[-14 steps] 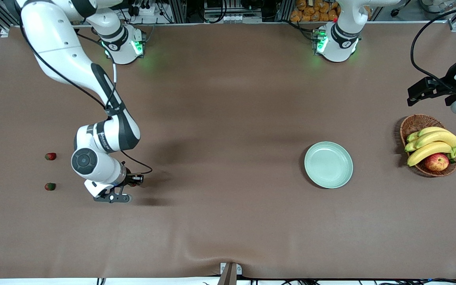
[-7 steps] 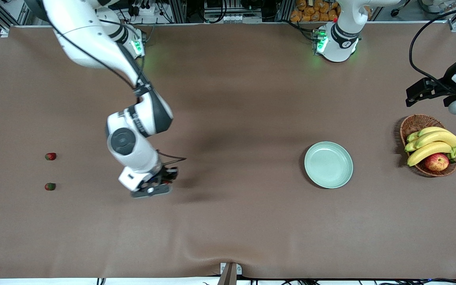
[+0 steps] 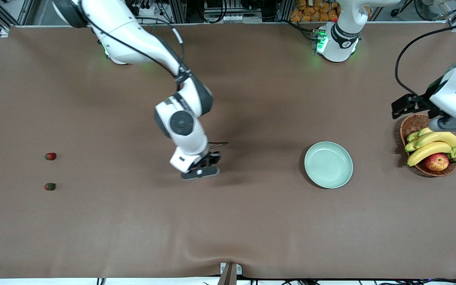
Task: Collect all strawberries into plate
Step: 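Close the right gripper on the strawberry and lift it, then set the strawberry down mid-table with the right gripper while the left gripper approaches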
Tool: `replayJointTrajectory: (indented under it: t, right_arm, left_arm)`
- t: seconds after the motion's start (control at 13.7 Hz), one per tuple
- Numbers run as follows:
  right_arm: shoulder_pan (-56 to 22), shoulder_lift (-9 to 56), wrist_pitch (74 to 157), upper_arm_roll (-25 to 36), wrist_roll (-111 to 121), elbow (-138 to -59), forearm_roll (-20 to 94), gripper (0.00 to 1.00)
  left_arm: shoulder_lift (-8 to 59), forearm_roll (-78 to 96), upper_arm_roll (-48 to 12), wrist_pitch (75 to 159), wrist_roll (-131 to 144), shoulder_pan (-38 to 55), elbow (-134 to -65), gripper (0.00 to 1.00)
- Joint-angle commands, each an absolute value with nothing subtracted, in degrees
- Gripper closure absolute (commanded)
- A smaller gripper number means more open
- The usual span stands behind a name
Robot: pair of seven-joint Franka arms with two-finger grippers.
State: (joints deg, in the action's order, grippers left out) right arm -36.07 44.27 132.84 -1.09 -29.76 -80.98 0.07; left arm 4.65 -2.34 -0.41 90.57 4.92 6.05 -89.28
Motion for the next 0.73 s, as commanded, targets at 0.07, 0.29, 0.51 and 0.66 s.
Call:
replayJointTrajectory:
  t: [0.07, 0.29, 0.51, 0.66]
  right_arm:
    - [-40.59, 51.58, 137.97, -0.7, -37.69, -72.95, 0.44, 1.0]
    - [-43.23, 55.62, 141.58, -0.7, -39.55, -69.36, 0.44, 1.0]
    - [-45.08, 58.79, 143.52, -0.7, -40.86, -66.54, 0.35, 1.0]
    - [-45.7, 59.85, 145.89, -0.7, -41.13, -66.53, 0.35, 1.0]
  left_arm:
    - [6.23, -1.93, -1.23, 92.28, 5.89, 6.06, -90.09, 0.0]
    - [8.08, -1.93, -1.58, 94.48, 5.98, 6.24, -90.44, 0.0]
    - [10.45, -2.02, -1.93, 96.15, 6.06, 6.94, -90.44, 0.0]
    - [12.38, -2.02, -2.02, 97.73, 5.98, 7.12, -90.44, 0.0]
